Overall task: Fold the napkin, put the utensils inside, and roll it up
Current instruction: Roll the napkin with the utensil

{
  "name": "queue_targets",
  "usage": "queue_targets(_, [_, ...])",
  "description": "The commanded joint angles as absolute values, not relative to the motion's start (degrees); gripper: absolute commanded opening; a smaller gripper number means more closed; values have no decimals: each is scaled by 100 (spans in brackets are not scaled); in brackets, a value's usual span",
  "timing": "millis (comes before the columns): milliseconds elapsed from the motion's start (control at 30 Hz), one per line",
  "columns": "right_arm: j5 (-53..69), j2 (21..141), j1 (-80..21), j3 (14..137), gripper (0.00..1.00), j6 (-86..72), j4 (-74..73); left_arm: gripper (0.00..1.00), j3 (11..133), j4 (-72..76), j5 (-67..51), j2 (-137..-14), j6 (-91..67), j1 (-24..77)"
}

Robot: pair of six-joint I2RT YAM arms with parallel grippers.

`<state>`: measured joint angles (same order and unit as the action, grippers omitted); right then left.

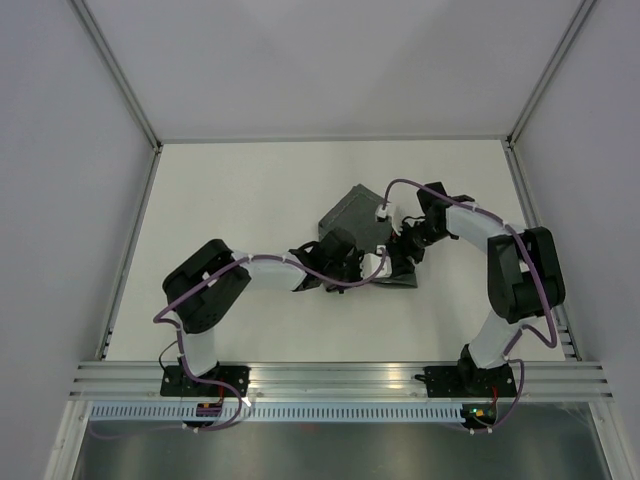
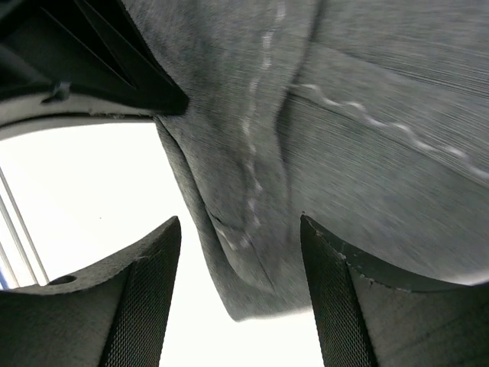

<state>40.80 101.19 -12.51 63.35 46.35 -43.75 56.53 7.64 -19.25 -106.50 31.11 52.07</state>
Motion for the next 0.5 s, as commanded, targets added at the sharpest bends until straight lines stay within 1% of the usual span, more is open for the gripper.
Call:
queue_targets(0, [4526,9625,-959,6188,70,4570,-3930,2,5642,106,-2504,-10802,2611,5107])
queue_targets(167, [5227,9299,-345,5950,70,4587,-3560,2,5783,44,-3083,-10969,2215,4966])
queue_targets(267, [5431,9124,-98,5766,70,4719,-3402,2,5827,35,-3444,-11048,1987,4861])
queue_targets(467, [5432,8448,-88,5081,72,5062,-2893,2,5871,35,-4287,-11223,1530,4483])
